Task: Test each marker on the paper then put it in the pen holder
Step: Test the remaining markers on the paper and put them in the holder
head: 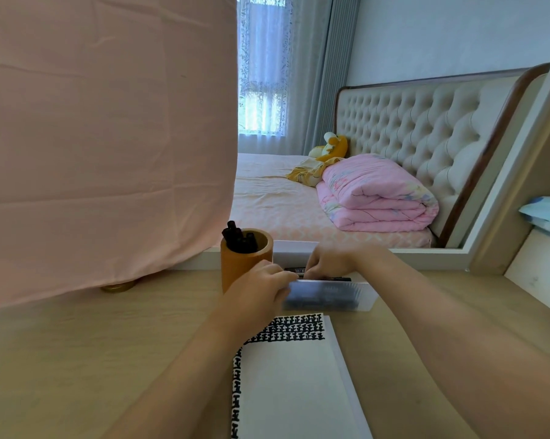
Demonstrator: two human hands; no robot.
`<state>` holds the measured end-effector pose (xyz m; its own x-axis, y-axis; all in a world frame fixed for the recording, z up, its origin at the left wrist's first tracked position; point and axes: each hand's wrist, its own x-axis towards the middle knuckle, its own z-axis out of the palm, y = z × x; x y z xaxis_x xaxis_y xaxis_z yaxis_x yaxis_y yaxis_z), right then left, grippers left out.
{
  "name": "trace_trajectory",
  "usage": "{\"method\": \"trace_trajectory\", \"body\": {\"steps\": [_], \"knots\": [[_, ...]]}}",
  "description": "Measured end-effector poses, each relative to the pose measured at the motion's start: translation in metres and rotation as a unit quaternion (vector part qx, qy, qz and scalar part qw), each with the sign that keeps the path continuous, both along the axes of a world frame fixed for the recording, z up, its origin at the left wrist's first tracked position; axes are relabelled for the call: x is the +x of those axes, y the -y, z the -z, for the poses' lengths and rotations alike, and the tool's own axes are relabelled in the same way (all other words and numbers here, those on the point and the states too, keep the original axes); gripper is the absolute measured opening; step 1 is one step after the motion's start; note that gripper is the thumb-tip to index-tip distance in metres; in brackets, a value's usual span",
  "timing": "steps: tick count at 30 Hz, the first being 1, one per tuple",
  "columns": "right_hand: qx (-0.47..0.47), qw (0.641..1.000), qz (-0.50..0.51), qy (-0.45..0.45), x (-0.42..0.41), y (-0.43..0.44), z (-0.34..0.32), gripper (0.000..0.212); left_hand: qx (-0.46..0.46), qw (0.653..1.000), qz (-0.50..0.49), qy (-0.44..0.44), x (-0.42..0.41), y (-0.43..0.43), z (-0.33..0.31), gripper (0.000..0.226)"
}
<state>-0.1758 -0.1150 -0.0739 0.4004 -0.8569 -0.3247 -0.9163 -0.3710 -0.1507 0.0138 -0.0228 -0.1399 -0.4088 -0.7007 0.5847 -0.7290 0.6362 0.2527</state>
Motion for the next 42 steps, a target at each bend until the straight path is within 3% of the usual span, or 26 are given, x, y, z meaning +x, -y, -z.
{"method": "trace_trajectory", "body": {"steps": [8,14,19,27,29,33,35,39,42], "knots": [[0.012,1.0,-0.014,-0.01,-0.009,-0.004,0.002,0.021,-0.009,0.999,-0.037,-0.014,-0.006,-0.002,-0.001,0.02],[-0.037,0.989,0.02,0.141,-0.013,-0.012,-0.003,0.021,0.009,0.997,-0.058,-0.042,-0.009,-0.005,-0.006,0.039],[-0.104,0.968,-0.006,0.23,-0.017,-0.042,-0.013,0.022,-0.032,0.995,-0.078,-0.054,-0.011,-0.015,-0.024,0.045],[-0.13,0.907,0.025,0.4,-0.009,-0.105,-0.004,0.028,-0.025,0.995,-0.064,-0.075,0.006,-0.043,-0.03,0.017],[-0.113,0.874,0.064,0.468,-0.003,-0.119,0.001,0.024,0.003,0.994,-0.056,-0.093,0.012,-0.053,-0.027,0.017],[-0.008,0.775,0.1,0.624,0.015,-0.141,0.016,0.015,0.059,0.989,-0.035,-0.133,0.018,-0.077,-0.023,0.018],[0.001,0.756,0.107,0.646,0.025,-0.147,0.021,0.011,0.092,0.987,-0.029,-0.126,0.021,-0.089,-0.021,0.018],[-0.016,0.784,0.09,0.614,0.04,-0.154,0.025,0.016,0.112,0.986,-0.06,-0.104,0.033,-0.103,-0.01,0.016],[-0.043,0.86,0.05,0.506,0.047,-0.159,0.03,0.022,0.115,0.978,-0.102,-0.143,0.046,-0.107,-0.001,0.02]]}}
